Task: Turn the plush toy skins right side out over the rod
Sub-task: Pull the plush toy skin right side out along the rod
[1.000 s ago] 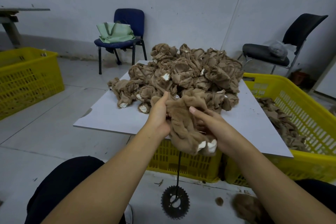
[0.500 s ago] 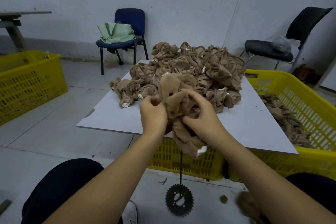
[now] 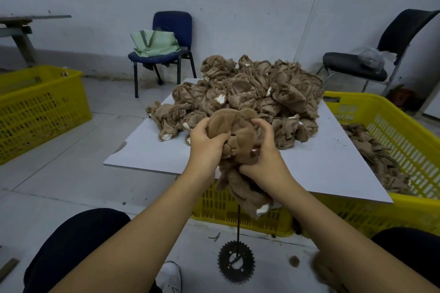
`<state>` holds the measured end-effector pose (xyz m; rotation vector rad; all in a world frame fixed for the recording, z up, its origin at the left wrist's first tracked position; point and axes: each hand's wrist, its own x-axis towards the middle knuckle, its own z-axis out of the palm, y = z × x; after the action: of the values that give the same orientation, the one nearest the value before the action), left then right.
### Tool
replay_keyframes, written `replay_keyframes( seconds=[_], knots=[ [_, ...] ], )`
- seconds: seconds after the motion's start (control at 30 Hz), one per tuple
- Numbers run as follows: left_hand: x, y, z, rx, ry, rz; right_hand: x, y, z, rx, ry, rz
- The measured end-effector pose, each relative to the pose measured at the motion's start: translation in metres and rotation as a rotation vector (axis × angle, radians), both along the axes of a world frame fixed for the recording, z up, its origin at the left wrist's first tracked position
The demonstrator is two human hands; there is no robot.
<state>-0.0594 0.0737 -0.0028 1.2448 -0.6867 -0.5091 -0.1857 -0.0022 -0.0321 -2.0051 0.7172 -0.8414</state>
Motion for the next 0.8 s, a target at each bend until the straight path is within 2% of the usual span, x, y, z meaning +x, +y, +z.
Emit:
replay_keyframes(
  seconds=[0.1, 0.17, 0.23, 0.33, 0.37, 0.43, 0.53, 0.6, 0.67, 0.8],
  knots=[
    [-0.002, 0.0, 0.0, -0.07, 0.225, -0.001, -0.007, -0.011, -0.002, 0.191, 0.191, -0.056],
    [-0.002, 0.0, 0.0, -0.107, 0.342, -0.015, -0.014, -0.017, 0.0, 0.296, 0.308, 0.048],
    [-0.001, 0.002, 0.0, -0.156, 0.402, -0.036, -0.017, -0.019, 0.006, 0.274, 0.296, 0.091],
    [0.001, 0.004, 0.004, -0.203, 0.424, 0.01, -0.017, -0.017, 0.018, 0.128, 0.196, -0.035],
    [0.003, 0.006, 0.006, -0.172, 0.355, 0.061, -0.017, -0.015, 0.022, 0.077, 0.176, -0.067],
    [0.01, 0.012, 0.007, -0.053, 0.061, 0.182, -0.014, -0.01, 0.028, -0.021, 0.172, -0.095],
    [0.016, 0.023, 0.015, 0.009, -0.662, 0.313, -0.01, -0.001, 0.027, -0.145, 0.22, -0.074],
    [0.017, 0.024, 0.017, -0.027, -1.085, 0.198, -0.009, 0.001, 0.025, -0.208, 0.261, -0.075],
    [0.016, 0.025, 0.014, 0.138, -1.194, -0.009, -0.008, -0.002, 0.023, -0.201, 0.271, -0.068],
    [0.014, 0.019, -0.009, 0.558, -1.315, -0.19, -0.009, -0.011, 0.012, -0.093, 0.326, 0.027]
  ],
)
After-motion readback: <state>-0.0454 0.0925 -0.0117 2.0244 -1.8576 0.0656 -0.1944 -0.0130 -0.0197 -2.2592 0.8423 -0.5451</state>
